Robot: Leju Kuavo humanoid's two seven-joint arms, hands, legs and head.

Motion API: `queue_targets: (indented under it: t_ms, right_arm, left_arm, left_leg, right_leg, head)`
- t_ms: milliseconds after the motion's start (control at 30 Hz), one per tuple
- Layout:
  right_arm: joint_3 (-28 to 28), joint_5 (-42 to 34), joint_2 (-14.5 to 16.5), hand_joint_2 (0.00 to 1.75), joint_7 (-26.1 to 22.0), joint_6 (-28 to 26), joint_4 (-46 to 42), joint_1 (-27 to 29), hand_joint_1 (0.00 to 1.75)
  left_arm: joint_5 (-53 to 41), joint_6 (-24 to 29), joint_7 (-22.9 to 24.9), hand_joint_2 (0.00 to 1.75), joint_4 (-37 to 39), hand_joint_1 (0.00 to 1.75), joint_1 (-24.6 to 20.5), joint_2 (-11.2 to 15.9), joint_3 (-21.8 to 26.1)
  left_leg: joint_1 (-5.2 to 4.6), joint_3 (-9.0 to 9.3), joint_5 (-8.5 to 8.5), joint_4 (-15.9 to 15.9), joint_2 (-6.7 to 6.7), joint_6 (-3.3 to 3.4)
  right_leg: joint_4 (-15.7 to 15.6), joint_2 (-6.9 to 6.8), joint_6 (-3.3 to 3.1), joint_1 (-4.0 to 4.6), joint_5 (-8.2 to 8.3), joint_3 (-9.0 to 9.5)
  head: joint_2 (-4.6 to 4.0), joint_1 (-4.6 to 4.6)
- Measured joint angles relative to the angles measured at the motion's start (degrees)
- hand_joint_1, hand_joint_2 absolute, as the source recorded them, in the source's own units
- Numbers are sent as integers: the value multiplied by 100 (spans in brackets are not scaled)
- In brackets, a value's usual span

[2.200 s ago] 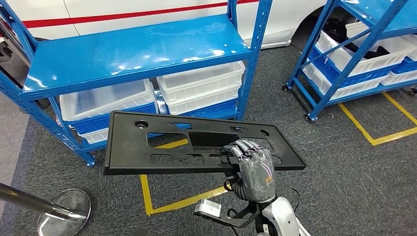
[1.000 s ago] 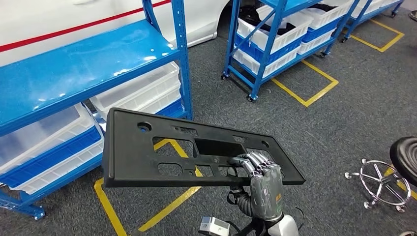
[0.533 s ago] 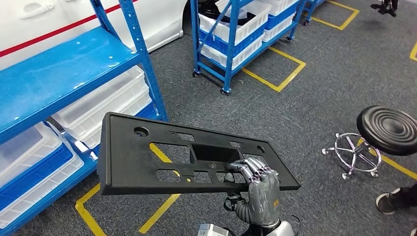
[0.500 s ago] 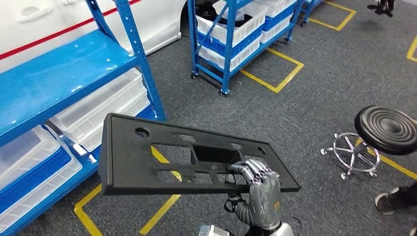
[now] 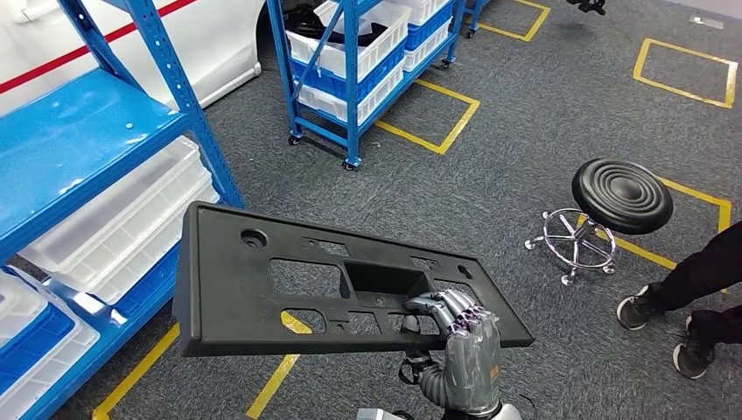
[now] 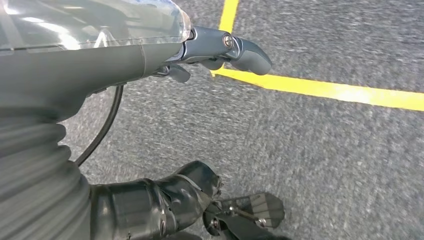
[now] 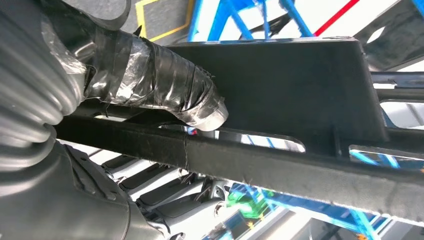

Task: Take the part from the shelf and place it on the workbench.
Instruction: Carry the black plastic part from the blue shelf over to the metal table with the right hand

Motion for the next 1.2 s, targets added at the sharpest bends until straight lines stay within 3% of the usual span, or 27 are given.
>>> queue_targets:
  t_ms: [67,133,167,200,267,333,400,433,500,567,600,633,667,700,767,800,867,900,933,1000,1067,1133,1167,1200]
  right_arm:
    - [-68,-4,10,175,-52,-1,-34,48,175]
    - [-129,-1,15,175,-81,-1,-52,116,175]
    - [-152,2,15,175,-88,-1,-55,150,175]
    - [-173,4,15,175,-91,-1,-60,176,175]
    - [-214,7,19,175,-93,-1,-92,207,175]
    - [-261,-3,30,175,-106,-1,-137,222,175]
    - [-307,-23,40,175,-127,-1,-161,236,175]
    - [-326,-35,43,175,-134,-2,-164,246,175]
    - [-352,-55,52,175,-146,-5,-171,246,175]
    - [-365,-73,66,175,-153,-9,-175,230,175]
    - [-368,-78,72,175,-155,-9,-174,224,175]
    - [-370,-82,75,175,-155,-9,-171,223,175]
    - [-373,-86,77,175,-155,-9,-168,224,175]
    - [-375,-89,79,175,-154,-9,-165,224,175]
    - [-380,-93,84,175,-153,-9,-162,222,175]
    - [-382,-95,87,175,-153,-9,-162,218,175]
    - [-386,-97,95,175,-153,-9,-162,212,175]
    - [-386,-101,97,175,-153,-9,-162,213,175]
    - [-387,-105,97,175,-153,-10,-163,218,175]
    - [-388,-119,97,175,-155,-11,-163,220,175]
    - [-390,-130,98,175,-157,-11,-162,208,175]
    - [-393,-140,98,175,-158,-11,-153,204,175]
    - [-396,-146,98,175,-158,-11,-145,206,175]
    - [-398,-152,98,175,-159,-11,-138,207,175]
  left_arm:
    - [20,20,-7,175,0,0,19,1,6]
    - [29,31,-7,175,0,0,34,2,14]
    - [31,32,-7,175,0,0,34,2,16]
    - [31,32,-6,175,0,0,31,-1,17]
    - [31,31,-6,175,0,0,25,-14,17]
    - [31,34,-13,175,0,0,21,-23,17]
    - [31,39,-28,175,0,0,9,-27,19]
    - [31,38,-35,175,0,0,-2,-28,19]
    - [31,29,-45,175,0,0,-16,-30,21]
    - [31,23,-48,175,0,0,-12,-28,23]
    - [29,22,-46,175,0,0,-6,-27,25]
    - [28,22,-44,175,0,0,2,-27,25]
    - [28,24,-43,175,0,0,7,-26,26]
    - [27,26,-41,175,0,0,10,-26,26]
    - [27,30,-40,175,0,0,7,-22,26]
    - [27,32,-40,175,0,0,5,-19,27]
    - [25,34,-41,175,0,0,-1,-13,29]
    - [24,36,-42,175,0,0,-9,-10,30]
    - [23,37,-42,175,0,0,-14,-10,31]
    - [22,39,-43,175,0,0,-19,-10,32]
    - [20,39,-43,175,0,0,-13,-8,32]
    - [19,39,-43,175,0,0,-5,3,32]
    - [18,39,-43,175,0,0,-4,8,32]
    - [16,39,-43,175,0,0,-8,12,32]
  left_leg:
    - [-21,10,-5,-12,151,38]
    - [-33,15,-26,-7,313,45]
    - [-35,23,-41,-6,391,42]
    - [-36,39,-57,-5,461,33]
    - [-52,87,-101,0,590,-9]
    - [-75,125,-140,0,696,-71]
    - [-89,164,-165,-16,813,-124]
    - [-82,183,-195,-4,809,-152]
    - [-67,104,-390,243,566,-195]
    - [-55,-220,-751,931,250,-216]
    - [-56,-415,-892,1311,191,-222]
    - [-55,-557,-929,1559,167,-226]
    - [-55,-609,-844,1598,156,-225]
    - [-54,-556,-653,1408,137,-217]
    - [-46,-273,-208,655,-57,-184]
    - [-36,-147,-82,330,-185,-170]
    - [-40,-47,-41,61,-332,-140]
    - [-45,-33,-36,32,-285,-122]
    - [-44,-22,-20,13,-219,-89]
    - [-33,8,11,-43,-76,-10]
    - [-43,21,15,-67,70,46]
    - [-55,23,-2,-63,232,61]
    - [-57,28,-12,-61,313,57]
    - [-58,39,-27,-58,390,47]
  right_leg:
    - [674,-283,29,-2,-353,-326]
    - [1176,-353,48,-15,-510,-575]
    - [1139,-372,48,-17,-431,-552]
    - [894,-412,36,-13,-270,-417]
    - [114,-669,-32,40,34,8]
    - [-316,-849,-118,112,117,227]
    - [-349,-750,-174,135,108,220]
    - [-374,-682,-199,118,118,234]
    - [-431,-548,-262,72,146,272]
    - [-448,-413,-308,51,159,286]
    - [-445,-337,-319,53,160,286]
    - [-442,-251,-323,56,159,289]
    - [-435,-160,-323,57,158,295]
    - [-427,-72,-319,55,155,302]
    - [-399,83,-295,50,141,310]
    - [-376,150,-273,51,131,297]
    - [-353,267,-205,39,136,250]
    - [-356,334,-164,31,148,226]
    - [-345,332,-130,23,152,212]
    - [-143,74,-89,42,26,115]
    - [468,-263,-61,42,-315,-175]
    - [1121,-344,-30,7,-573,-500]
    - [1213,-359,-19,-9,-555,-544]
    - [1069,-384,-13,-20,-428,-466]
  head:
    - [0,8]
    - [0,8]
    - [0,8]
    - [0,8]
    - [0,8]
    - [0,5]
    - [0,3]
    - [0,3]
    - [0,-2]
    - [0,-10]
    - [0,-13]
    - [0,-14]
    - [0,-14]
    - [0,-14]
    - [0,-13]
    - [0,-12]
    - [0,-12]
    - [0,-12]
    - [0,-11]
    - [0,-1]
    - [0,9]
    - [0,10]
    - [0,9]
    - [0,10]
